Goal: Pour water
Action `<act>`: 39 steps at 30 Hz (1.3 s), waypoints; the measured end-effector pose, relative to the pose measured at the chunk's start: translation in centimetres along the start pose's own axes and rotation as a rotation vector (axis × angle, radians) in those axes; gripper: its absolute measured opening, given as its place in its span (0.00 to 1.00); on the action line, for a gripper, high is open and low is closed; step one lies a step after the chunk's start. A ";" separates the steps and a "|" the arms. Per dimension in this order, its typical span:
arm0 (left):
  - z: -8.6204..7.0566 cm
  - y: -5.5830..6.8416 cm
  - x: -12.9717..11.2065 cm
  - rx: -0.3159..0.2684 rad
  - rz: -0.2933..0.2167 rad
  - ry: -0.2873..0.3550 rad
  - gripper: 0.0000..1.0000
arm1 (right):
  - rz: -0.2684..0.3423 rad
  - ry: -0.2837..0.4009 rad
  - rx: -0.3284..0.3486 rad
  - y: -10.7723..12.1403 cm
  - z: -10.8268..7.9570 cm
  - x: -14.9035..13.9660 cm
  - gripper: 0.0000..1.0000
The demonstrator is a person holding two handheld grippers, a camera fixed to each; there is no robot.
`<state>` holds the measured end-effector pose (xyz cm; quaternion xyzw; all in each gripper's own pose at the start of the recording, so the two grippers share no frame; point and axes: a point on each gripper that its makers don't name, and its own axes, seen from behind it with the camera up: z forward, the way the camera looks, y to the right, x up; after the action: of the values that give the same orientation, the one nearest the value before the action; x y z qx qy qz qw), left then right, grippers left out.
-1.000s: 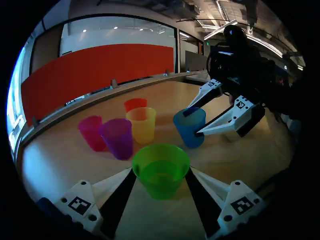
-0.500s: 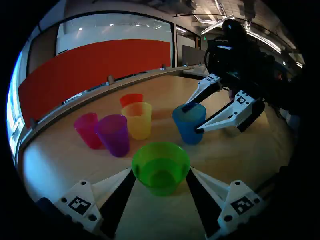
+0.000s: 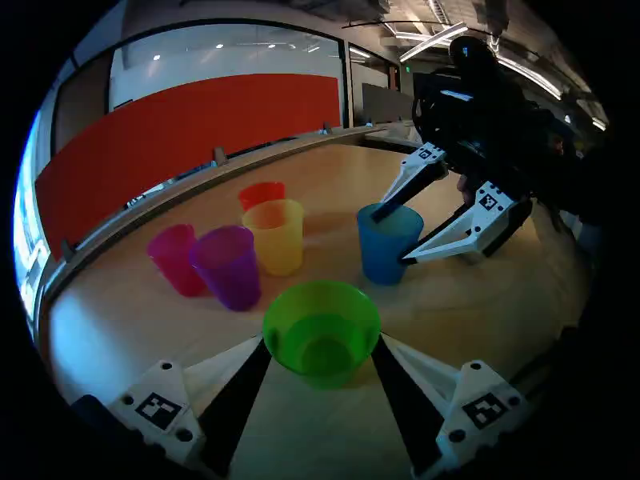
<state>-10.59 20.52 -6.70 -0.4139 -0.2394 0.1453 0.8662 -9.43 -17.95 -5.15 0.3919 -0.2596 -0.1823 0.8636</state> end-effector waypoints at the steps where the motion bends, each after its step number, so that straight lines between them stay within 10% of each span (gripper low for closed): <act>1: 0.0 0.0 0.0 -0.001 -0.001 -0.002 0.86 | 0.001 0.000 0.000 0.0 0.0 0.0 0.93; 39: -3.7 -0.6 -1.1 0.062 -0.052 0.003 0.89 | 0.053 0.007 -0.068 0.3 -3.8 -2.0 1.00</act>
<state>-9.49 17.29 -8.58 -0.3805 -0.2444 0.1294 0.8825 -8.73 -14.54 -7.63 0.3561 -0.2606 -0.1665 0.8818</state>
